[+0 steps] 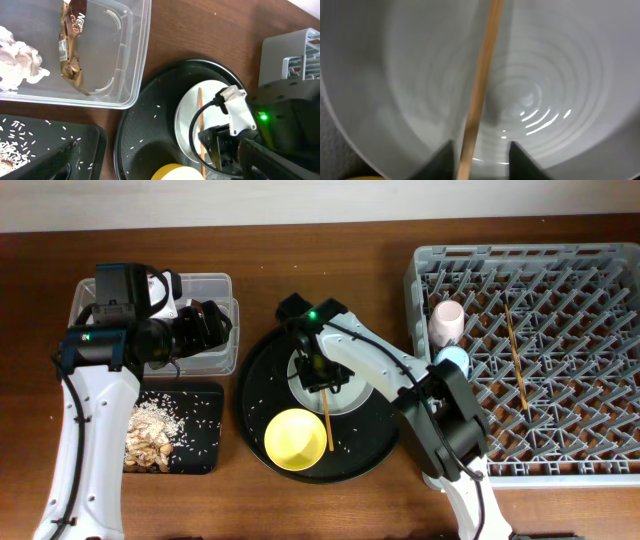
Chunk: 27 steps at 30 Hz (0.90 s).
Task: Sort waste into correct bins and load items into the dishwasher rack
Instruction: 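Grasp the second chopstick on the white plate with the right gripper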
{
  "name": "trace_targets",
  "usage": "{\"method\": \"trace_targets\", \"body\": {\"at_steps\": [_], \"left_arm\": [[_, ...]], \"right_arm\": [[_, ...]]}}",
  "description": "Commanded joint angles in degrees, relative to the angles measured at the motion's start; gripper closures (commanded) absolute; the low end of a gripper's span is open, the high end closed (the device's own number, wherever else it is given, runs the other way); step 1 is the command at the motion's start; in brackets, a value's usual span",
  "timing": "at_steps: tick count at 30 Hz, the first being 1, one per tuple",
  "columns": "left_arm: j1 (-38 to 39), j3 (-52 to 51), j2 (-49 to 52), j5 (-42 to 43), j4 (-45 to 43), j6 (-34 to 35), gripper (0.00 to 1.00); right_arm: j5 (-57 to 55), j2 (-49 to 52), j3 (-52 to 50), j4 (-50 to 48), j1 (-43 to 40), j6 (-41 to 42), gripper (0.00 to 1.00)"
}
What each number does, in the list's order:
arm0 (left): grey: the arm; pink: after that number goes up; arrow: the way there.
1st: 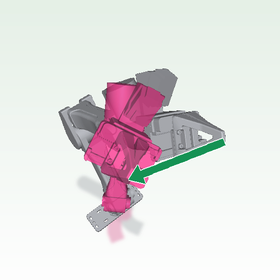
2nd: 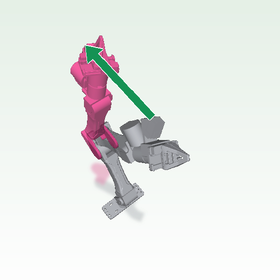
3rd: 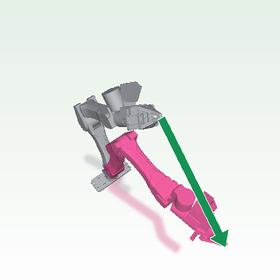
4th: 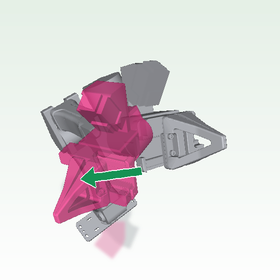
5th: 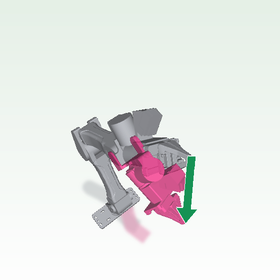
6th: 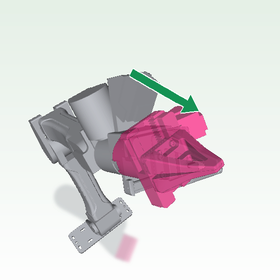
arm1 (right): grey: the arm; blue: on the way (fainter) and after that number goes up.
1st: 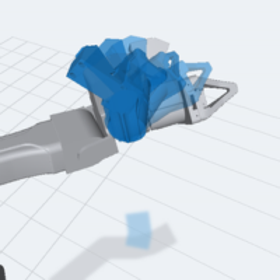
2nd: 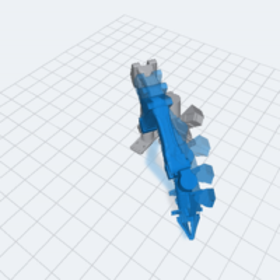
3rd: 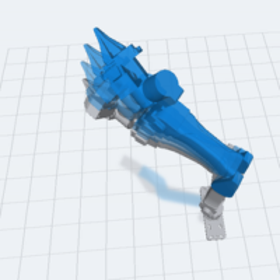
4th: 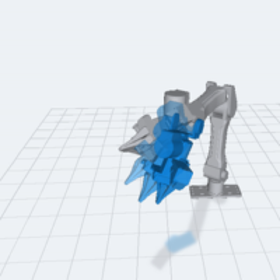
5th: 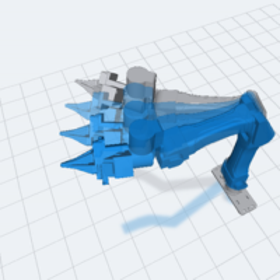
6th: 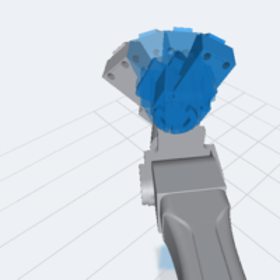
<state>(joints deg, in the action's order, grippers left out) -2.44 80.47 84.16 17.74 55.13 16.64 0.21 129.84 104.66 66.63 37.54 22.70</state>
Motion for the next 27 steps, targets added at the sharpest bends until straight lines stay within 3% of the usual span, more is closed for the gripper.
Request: {"method": "trace_targets", "body": {"at_steps": [1,3,7,11,13,16,24,27], "left_arm": [[-0.20,-0.28,0.35,-0.20,0.07,-0.46,0.01],[-0.20,-0.28,0.35,-0.20,0.07,-0.46,0.01],[-0.20,-0.28,0.35,-0.17,0.07,-0.46,0.01],[-0.20,-0.28,0.35,-0.17,0.07,-0.46,0.01],[-0.20,-0.28,0.35,-0.20,0.07,-0.46,0.01],[-0.20,-0.28,0.35,-0.17,0.07,-0.48,0.01],[-0.20,-0.28,0.35,-0.20,0.07,-0.48,0.01],[-0.20,-0.28,0.35,-0.17,0.07,-0.48,0.01]], "right_arm": [[-0.87,0.79,-0.46,-0.04,0.00,0.57,0.76],[-0.87,0.79,-1.03,-0.07,0.00,0.57,0.76],[-0.87,0.79,-2.14,-0.04,0.00,0.57,0.87],[-0.74,0.79,-2.14,0.00,0.00,0.55,0.89],[-0.63,0.79,-2.14,0.04,0.00,0.55,0.96],[-0.66,0.33,-1.09,1.18,-0.13,0.50,0.96],[-1.36,-4.52,13.35,13.81,-4.11,-7.23,0.96],[-6.64,-5.29,20.41,19.39,-7.78,-7.69,0.96]]}}
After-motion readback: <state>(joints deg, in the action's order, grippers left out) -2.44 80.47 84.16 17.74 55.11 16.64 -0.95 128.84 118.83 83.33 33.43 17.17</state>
